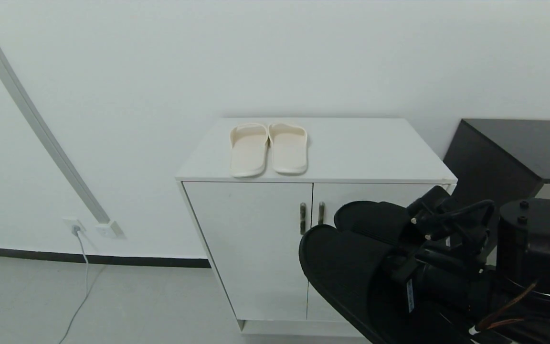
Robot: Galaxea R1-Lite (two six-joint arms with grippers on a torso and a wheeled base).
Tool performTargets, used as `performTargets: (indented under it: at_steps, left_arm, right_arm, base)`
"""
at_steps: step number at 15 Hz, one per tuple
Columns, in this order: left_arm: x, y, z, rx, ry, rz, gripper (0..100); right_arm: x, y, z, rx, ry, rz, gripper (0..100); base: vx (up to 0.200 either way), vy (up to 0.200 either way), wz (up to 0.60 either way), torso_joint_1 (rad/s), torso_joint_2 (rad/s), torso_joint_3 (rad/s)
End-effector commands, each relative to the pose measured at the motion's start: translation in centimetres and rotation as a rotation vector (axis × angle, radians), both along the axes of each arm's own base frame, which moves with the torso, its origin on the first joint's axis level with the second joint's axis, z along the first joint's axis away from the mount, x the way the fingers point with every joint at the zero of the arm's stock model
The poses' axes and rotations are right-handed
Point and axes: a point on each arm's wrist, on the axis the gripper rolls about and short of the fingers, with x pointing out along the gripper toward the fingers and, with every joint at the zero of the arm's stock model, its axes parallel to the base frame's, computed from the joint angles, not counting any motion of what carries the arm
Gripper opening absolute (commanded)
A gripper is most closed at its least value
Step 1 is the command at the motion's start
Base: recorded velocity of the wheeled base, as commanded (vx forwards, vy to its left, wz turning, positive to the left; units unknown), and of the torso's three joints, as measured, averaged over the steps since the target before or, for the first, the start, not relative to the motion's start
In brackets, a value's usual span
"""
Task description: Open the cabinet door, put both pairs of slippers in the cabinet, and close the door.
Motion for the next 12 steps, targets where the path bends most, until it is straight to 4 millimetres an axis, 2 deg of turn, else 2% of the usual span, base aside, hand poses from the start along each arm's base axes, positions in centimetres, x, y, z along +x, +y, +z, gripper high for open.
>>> performTargets:
  at_steps: [1, 4, 5, 12]
  left_arm:
    - [0.01, 0.0, 0.0, 0.0, 0.001, 0.0, 0]
    - [0.01, -0.01, 0.0, -0.007, 0.001, -0.006, 0]
    - [0.01, -0.01, 0.0, -0.016, 0.001, -0.004, 100]
    - [0.01, -0.01, 0.0, -0.017, 0.001, -0.004, 100]
  right_arm:
    - [0.01, -0.03, -0.23, -0.001, 0.001, -0.001, 0]
    - [-0.09, -0.12, -0.55, -0.003, 0.005, 0.007, 0]
    - [-0.09, -0.11, -0.61, -0.003, 0.007, 0.008, 0]
    - [-0.15, -0.19, -0.25, 0.023, -0.009, 0.032, 0]
  base:
    - [0.0, 0.0, 0.0, -0.222, 0.55, 0.325]
    - [0.0, 0.0, 0.0, -0.211, 0.53, 0.32]
    - [0.0, 0.0, 0.0, -0.198, 0.53, 0.32]
    - [0.0, 0.0, 0.0, -0.173, 0.49, 0.316]
